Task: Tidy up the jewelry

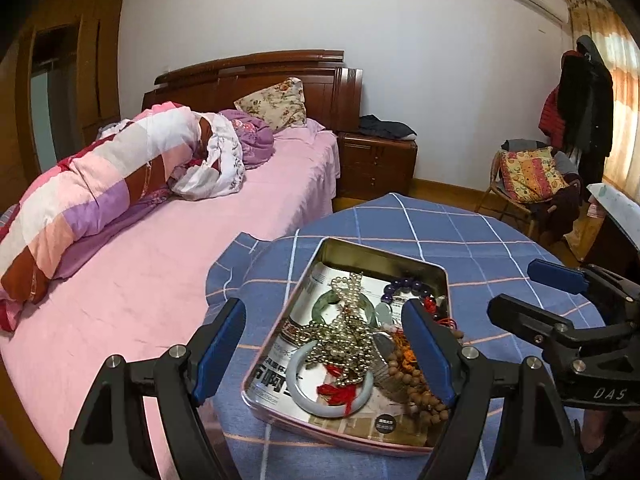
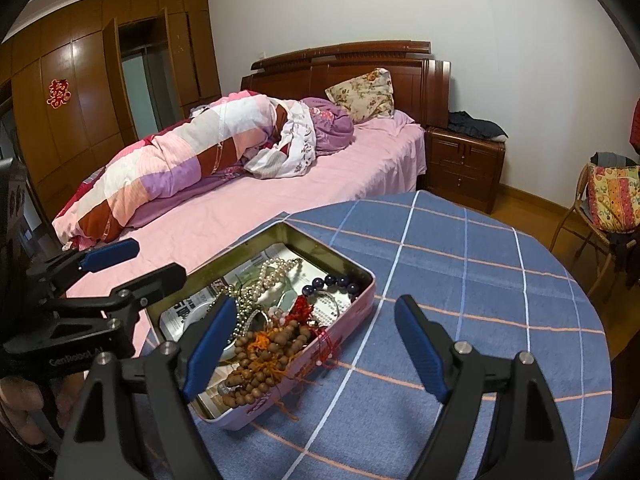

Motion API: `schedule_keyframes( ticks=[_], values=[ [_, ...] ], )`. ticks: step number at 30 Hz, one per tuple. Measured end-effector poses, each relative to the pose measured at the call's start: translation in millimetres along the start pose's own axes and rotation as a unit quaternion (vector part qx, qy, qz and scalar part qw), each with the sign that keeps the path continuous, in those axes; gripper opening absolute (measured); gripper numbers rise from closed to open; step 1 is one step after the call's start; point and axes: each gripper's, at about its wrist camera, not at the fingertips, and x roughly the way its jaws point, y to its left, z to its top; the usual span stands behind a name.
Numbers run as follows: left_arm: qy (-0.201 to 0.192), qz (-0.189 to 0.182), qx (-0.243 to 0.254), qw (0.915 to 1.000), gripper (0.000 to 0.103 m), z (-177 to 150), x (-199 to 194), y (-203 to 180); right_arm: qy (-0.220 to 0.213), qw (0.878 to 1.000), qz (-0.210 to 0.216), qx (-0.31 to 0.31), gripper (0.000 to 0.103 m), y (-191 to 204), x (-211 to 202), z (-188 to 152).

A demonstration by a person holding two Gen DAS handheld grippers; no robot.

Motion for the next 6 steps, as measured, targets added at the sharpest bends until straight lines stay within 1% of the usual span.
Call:
schedule_keyframes(
  ticks=[4,6],
  values=[
    [-0.005,0.003,0.009,0.9999,0.08,-0.5,-1.9,-1.7,0.002,1.0,-0.002,0.002,0.084,-5.5,1.9,1.8],
    [-0.003,-0.008,0.006,0.9999,0.08,0.0,-2.5,-1.2,0.002,1.0,-0.004,0.001,0.086,-8.3,1.7,2.4]
  ],
)
